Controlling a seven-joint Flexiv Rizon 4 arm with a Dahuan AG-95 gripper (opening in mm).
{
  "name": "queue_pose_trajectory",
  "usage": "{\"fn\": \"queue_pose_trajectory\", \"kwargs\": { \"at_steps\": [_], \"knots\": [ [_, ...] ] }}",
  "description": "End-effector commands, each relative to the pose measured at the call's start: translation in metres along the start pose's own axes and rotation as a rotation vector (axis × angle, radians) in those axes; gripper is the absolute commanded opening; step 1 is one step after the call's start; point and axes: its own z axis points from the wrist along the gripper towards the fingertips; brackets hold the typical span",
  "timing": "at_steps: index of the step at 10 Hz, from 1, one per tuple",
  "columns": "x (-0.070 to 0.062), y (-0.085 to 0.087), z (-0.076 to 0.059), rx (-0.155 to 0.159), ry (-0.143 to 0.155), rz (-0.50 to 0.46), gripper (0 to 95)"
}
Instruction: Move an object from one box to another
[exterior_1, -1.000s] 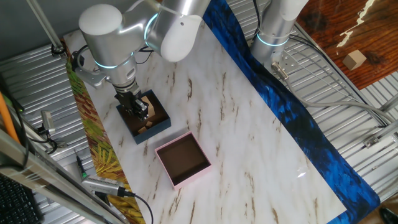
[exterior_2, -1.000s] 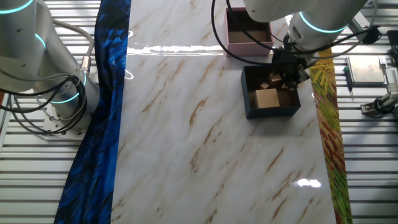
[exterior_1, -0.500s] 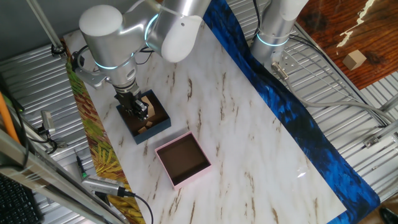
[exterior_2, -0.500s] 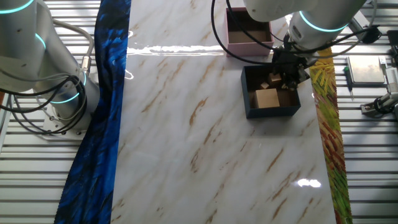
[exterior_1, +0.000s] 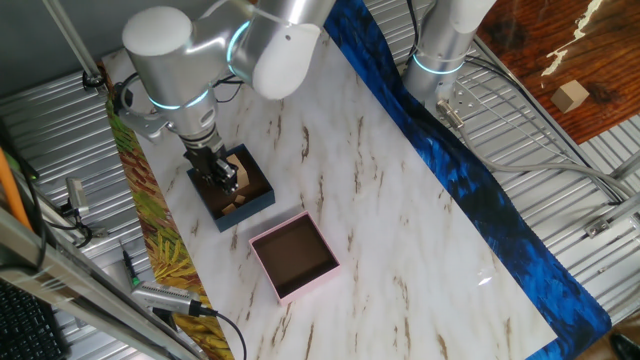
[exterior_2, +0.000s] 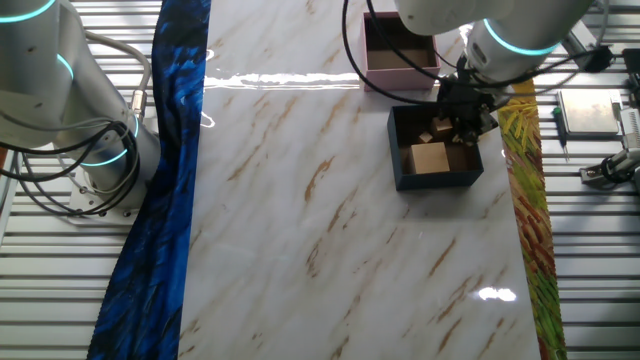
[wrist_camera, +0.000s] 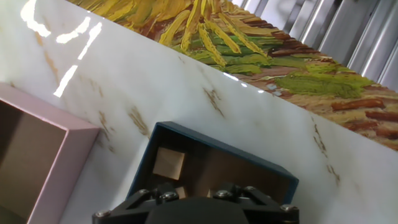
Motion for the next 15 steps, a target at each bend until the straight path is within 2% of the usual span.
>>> {"fn": "queue_pose_trajectory", "kwargs": {
  "at_steps": [1,8,9,12,15],
  "knots": [
    [0.001,0.0,0.0,0.007,0.01,-0.021,57.0],
    [0.0,0.001,0.0,0.01,0.008,-0.059,57.0],
    [0.0,0.003,0.004,0.02,0.0,-0.069,57.0],
    [-0.004,0.008,0.01,0.023,-0.007,-0.068,57.0],
    [0.005,0.014,0.02,0.027,-0.019,-0.079,57.0]
  ]
}}
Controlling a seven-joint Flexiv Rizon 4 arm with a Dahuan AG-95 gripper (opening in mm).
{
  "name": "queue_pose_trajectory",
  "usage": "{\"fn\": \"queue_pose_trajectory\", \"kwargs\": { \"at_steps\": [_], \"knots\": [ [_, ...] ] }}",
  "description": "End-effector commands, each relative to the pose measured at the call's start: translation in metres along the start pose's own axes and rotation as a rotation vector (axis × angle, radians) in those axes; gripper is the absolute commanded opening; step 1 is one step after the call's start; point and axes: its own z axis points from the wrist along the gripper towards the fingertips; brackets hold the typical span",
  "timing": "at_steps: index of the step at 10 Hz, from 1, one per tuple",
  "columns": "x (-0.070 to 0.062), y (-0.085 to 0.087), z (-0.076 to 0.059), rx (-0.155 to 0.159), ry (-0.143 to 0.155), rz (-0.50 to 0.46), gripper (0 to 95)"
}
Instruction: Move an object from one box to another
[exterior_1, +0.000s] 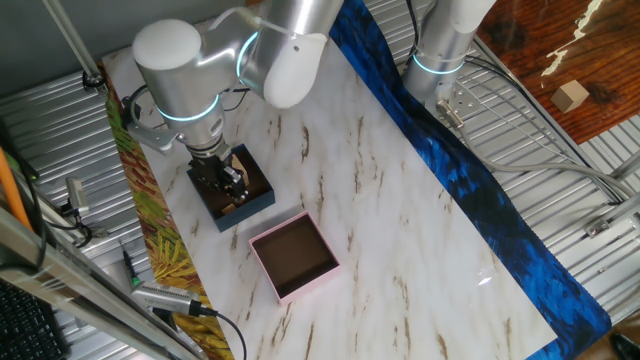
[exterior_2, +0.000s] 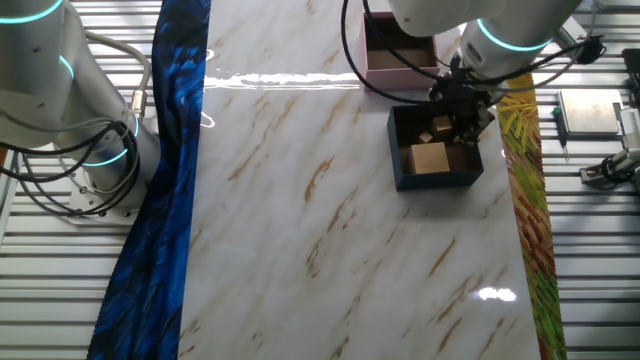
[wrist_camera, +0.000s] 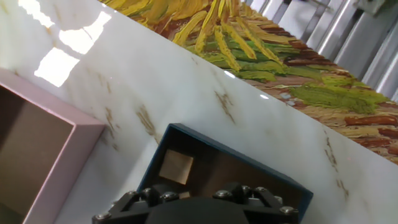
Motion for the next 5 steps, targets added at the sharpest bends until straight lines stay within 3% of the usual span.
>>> {"fn": "queue_pose_trajectory", "kwargs": {
  "at_steps": [1,5],
  "knots": [
    [0.0082,0.004,0.0035,0.01,-0.012,-0.016,57.0],
    [0.0134,0.0071,0.0079,0.018,-0.019,-0.042,57.0]
  ]
}}
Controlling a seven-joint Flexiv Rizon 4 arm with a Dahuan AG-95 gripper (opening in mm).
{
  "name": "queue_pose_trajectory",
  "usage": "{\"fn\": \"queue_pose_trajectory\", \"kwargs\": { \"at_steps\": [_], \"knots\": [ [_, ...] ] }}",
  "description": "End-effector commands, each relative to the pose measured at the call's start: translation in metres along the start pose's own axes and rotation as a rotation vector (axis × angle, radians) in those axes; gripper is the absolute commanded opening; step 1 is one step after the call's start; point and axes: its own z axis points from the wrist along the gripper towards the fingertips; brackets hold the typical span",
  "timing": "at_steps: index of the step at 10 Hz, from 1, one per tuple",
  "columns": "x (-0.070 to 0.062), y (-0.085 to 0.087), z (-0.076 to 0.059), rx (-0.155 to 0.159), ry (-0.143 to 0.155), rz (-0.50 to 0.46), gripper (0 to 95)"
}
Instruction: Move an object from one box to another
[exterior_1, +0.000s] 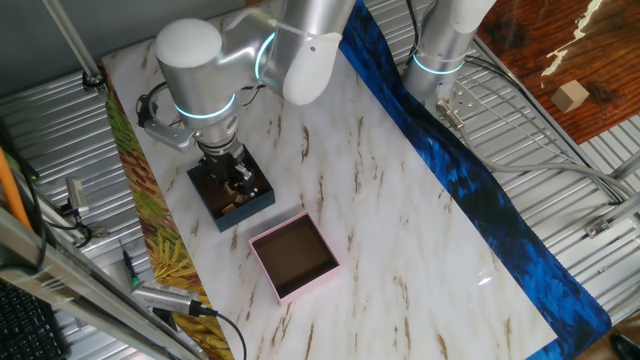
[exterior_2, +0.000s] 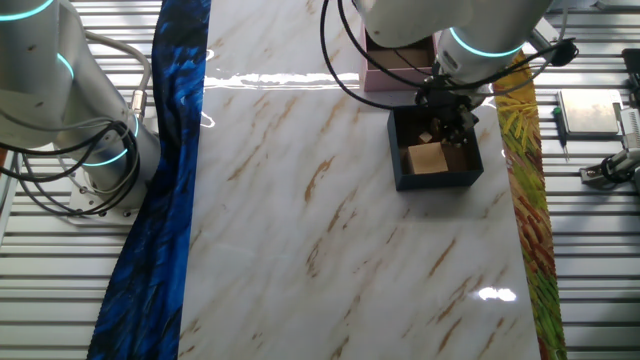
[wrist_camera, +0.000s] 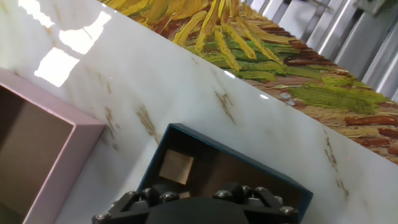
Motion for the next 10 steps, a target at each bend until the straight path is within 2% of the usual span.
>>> {"fn": "queue_pose_trajectory", "kwargs": {
  "at_steps": [1,5,8,9,10],
  "knots": [
    [-0.003,-0.001,0.003,0.006,0.002,-0.03,57.0],
    [-0.004,-0.004,0.01,0.007,0.0,-0.043,57.0],
    [-0.003,-0.006,0.02,0.005,-0.006,-0.03,57.0],
    [-0.003,-0.006,0.02,0.005,-0.008,-0.03,38.0],
    [-0.002,-0.005,0.022,0.004,-0.01,-0.031,38.0]
  ]
}}
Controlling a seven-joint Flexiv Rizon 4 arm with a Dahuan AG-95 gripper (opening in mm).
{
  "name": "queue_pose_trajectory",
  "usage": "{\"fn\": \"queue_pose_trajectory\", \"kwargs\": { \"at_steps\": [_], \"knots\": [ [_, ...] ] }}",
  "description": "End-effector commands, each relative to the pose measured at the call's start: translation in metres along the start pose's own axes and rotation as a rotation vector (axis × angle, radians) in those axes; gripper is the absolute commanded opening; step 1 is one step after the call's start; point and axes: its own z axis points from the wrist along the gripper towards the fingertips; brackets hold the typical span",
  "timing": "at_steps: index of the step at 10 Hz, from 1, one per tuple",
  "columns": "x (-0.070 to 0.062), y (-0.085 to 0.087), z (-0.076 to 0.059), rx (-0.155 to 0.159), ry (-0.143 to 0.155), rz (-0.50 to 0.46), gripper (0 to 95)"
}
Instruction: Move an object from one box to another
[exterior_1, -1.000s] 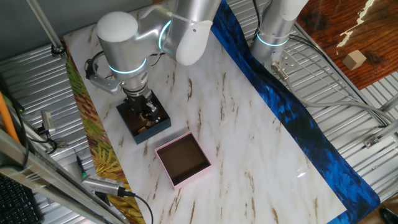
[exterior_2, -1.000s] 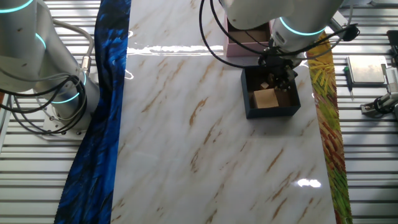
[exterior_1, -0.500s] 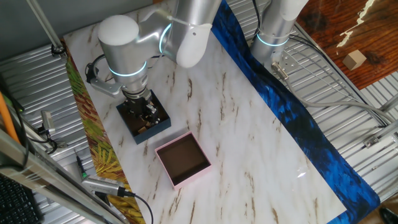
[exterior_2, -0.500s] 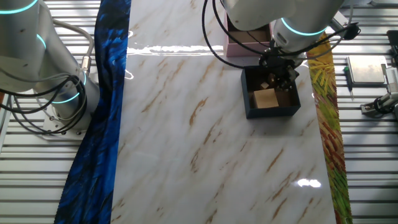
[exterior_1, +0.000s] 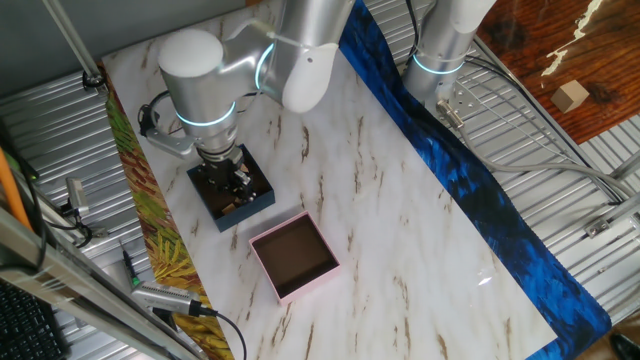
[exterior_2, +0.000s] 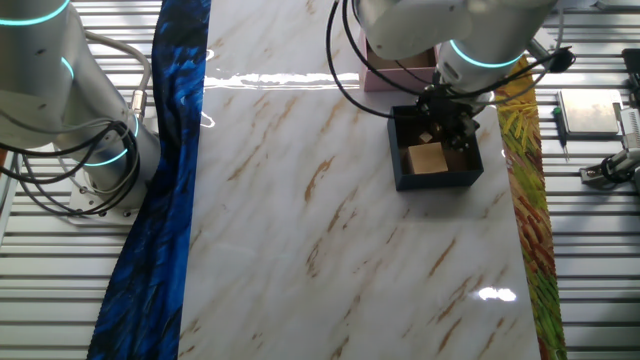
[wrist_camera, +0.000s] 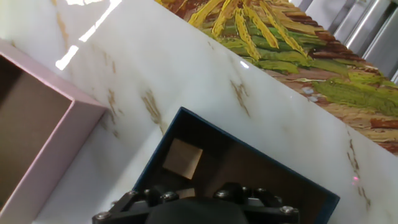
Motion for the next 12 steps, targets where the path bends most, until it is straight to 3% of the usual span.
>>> {"fn": "queue_pose_trajectory", "kwargs": {
  "at_steps": [1,12],
  "knots": [
    [0.004,0.003,0.003,-0.001,-0.004,-0.004,38.0],
    [0.007,0.01,0.018,0.016,-0.028,-0.015,38.0]
  ]
}}
